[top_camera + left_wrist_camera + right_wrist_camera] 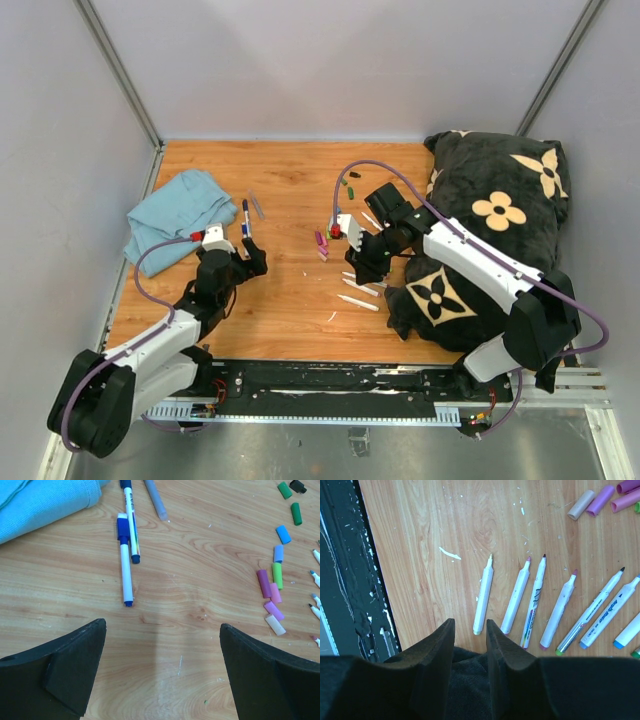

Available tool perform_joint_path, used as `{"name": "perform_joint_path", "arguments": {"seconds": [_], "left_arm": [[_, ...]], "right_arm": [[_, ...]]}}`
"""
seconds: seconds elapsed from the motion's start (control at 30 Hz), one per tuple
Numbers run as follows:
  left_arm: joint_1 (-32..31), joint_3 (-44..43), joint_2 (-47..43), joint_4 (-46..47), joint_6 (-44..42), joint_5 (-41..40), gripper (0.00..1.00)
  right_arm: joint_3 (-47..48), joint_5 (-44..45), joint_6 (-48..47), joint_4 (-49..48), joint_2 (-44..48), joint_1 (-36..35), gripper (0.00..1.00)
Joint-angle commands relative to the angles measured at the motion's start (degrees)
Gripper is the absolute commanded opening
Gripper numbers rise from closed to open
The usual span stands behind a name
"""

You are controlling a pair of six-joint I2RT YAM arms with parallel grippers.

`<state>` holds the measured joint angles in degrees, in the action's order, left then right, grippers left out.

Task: Open the pen caps
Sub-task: Pick up the pen from the center of the board.

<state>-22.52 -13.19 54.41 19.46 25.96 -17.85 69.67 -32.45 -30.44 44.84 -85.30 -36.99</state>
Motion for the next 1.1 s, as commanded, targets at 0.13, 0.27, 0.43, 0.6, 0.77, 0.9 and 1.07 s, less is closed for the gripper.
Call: {"name": "perform_joint_path", "arguments": {"seconds": [0.13,0.27,0.43,0.6,0.77,0.9,1.07], "left_arm": [[2.31,-2.09,2.14,2.27,0.82,2.57,0.99],[3.27,-4.27,5.20,0.94,1.24,2.94,0.99],[4.32,-9.24,11.48,-2.08,0.48,1.45,0.96],[7.03,-16.80,20.18,-5.78,-1.07,2.21,0.62],[8.47,-24.54,29.26,-10.86,-3.02,1.97,0.42],[9.14,-28.19,33.99,-13.52,-3.61,3.11,0.40],[9.58,-30.75,36.88,-15.92,-3.17,2.57,0.40]], "right_arm": [[-0.59,-1.66,-1.12,0.16,-0.02,1.05,0.33],[-0.62,-1.84,-1.12,0.33,-0.20,1.05,0.33],[-0.67,-2.11,-1.12,0.32,-0.48,1.10,0.33],[-0.59,-2.29,-1.12,0.31,-0.50,1.11,0.33],[-0.66,-2.38,-1.12,0.31,-0.40,1.07,0.33],[-0.71,-2.45,-1.12,0.31,-0.57,1.11,0.33],[-0.74,-2.45,-1.12,0.27,-0.49,1.09,0.33]]}}
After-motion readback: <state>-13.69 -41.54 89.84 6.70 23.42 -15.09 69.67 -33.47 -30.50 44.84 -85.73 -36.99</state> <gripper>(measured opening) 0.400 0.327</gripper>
